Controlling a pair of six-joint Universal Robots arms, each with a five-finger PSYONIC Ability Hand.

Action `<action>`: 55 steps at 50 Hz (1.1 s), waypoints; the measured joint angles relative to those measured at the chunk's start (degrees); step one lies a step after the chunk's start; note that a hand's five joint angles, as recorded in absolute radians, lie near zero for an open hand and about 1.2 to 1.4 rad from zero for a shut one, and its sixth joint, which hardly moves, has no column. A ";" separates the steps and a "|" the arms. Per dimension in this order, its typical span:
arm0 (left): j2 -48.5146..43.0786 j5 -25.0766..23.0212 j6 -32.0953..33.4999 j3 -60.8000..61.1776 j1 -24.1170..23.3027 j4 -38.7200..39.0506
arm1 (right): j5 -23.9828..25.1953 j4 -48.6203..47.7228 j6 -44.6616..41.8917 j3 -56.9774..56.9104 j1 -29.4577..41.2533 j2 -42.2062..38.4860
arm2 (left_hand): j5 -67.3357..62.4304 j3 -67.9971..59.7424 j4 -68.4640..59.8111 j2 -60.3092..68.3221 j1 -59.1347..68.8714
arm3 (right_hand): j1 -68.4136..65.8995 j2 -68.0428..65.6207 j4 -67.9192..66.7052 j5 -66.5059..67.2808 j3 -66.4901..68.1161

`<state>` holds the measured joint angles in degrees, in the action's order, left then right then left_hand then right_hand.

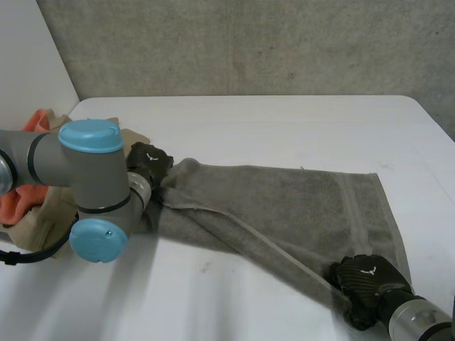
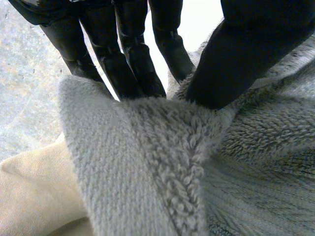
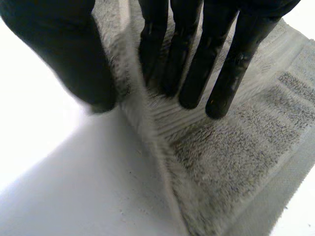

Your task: Fold the laundry.

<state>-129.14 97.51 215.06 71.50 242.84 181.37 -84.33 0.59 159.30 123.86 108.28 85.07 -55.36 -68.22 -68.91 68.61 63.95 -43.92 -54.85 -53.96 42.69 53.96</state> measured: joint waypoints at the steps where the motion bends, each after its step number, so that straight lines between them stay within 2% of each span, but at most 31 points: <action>1: 0.04 0.03 -0.02 0.01 0.00 0.00 | 0.03 -0.44 -0.09 0.10 -0.01 -0.18 | 0.00 0.00 0.00 0.00 0.00 | -7.52 -8.57 -8.96 9.05 8.88; 5: 0.28 0.17 -0.40 0.21 -0.01 -0.09 | 0.10 -2.21 -0.51 0.31 -0.06 -1.22 | 0.00 0.00 0.00 0.00 0.00 | -12.27 -12.38 -14.04 14.06 13.69; 16: 1.91 0.58 -2.16 2.26 -0.36 -1.14 | 0.71 -2.23 -3.65 -2.35 -0.65 -2.76 | 0.00 0.00 0.00 0.00 0.00 | -12.27 -12.38 -14.18 14.09 13.69; 19: 3.62 0.55 -2.48 3.58 -0.51 -2.29 | 0.53 -0.08 -7.50 -5.34 -0.76 -0.51 | 0.00 0.00 0.00 0.00 0.00 | -12.27 -12.38 -14.18 14.09 13.69; 20: 5.86 0.45 -2.81 5.01 -0.66 -3.82 | 0.24 2.94 -12.78 -9.15 -0.79 2.81 | 0.00 0.00 0.00 0.00 0.00 | -12.27 -12.38 -14.18 14.09 13.69; 27: 12.55 -0.62 -4.99 8.18 -0.75 -9.21 | -0.36 13.88 -28.32 -19.97 -1.40 8.16 | 0.00 0.00 0.00 0.00 0.00 | -12.27 -12.38 -14.19 14.09 13.69; 32: 14.48 -2.61 -6.69 8.69 -0.33 -11.84 | -0.81 19.27 -32.65 -26.09 -2.25 3.98 | 0.00 0.00 0.00 0.00 0.00 | -12.27 -12.38 -14.19 14.09 13.69; 36: 13.14 -3.96 -7.50 7.40 0.38 -11.96 | -2.11 21.65 -33.25 -33.26 -2.69 -6.01 | 0.00 0.00 -0.01 0.00 0.00 | -12.27 -12.38 -14.19 14.08 13.69; 42: 5.73 -4.09 -7.47 0.08 1.26 -6.53 | -4.77 21.18 -30.29 -48.34 -2.60 -21.47 | 0.00 -0.05 -0.02 0.00 0.00 | -12.27 -12.38 -14.20 14.09 13.69; 44: 3.43 -3.80 -7.27 -3.40 1.33 -3.59 | -5.16 20.91 -29.51 -51.06 -2.60 -23.31 | 0.00 -0.05 -0.02 0.00 0.00 | -12.27 -12.39 -14.20 14.09 13.69; 45: 2.17 -3.59 -7.09 -5.93 1.32 -1.21 | -6.00 19.77 -26.92 -59.53 -2.59 -27.95 | 0.00 -0.10 -0.02 0.02 0.00 | -12.27 -12.38 -14.20 14.09 13.69; 46: 2.17 -3.59 -7.09 -5.93 1.32 -1.21 | -6.00 19.77 -26.92 -59.53 -2.59 -27.95 | 0.00 -0.10 -0.02 0.02 0.00 | -12.27 -12.38 -14.20 14.09 13.69; 47: 0.71 -3.23 -6.77 -9.99 1.29 3.05 | -6.47 18.01 -24.66 -67.11 -2.63 -30.83 | 0.00 -0.10 -0.02 0.06 0.00 | -12.27 -12.39 -14.20 14.09 13.69; 49: 0.37 -3.09 -6.66 -11.50 1.27 4.91 | -6.61 16.99 -23.76 -70.34 -2.63 -31.77 | 0.00 -0.10 -0.02 0.06 0.00 | -12.27 -12.38 -14.20 14.09 13.69; 52: 0.08 -2.34 -6.27 -17.93 1.03 14.28 | -6.89 11.06 -20.65 -82.48 -2.61 -33.72 | 0.00 -0.11 -0.02 0.09 0.00 | -12.27 -12.39 -14.20 14.08 13.69; 55: 0.74 -2.01 -6.22 -20.02 0.87 18.29 | -6.89 7.54 -19.78 -86.76 -2.56 -33.53 | 0.00 -0.11 -0.02 0.10 0.00 | -12.27 -12.39 -14.20 14.08 13.69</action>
<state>-128.41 95.50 208.84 51.47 243.71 199.67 -91.22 8.13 139.51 37.10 105.72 51.54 -55.36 -68.33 -68.93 68.70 63.95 -56.19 -67.23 -68.16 56.77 67.65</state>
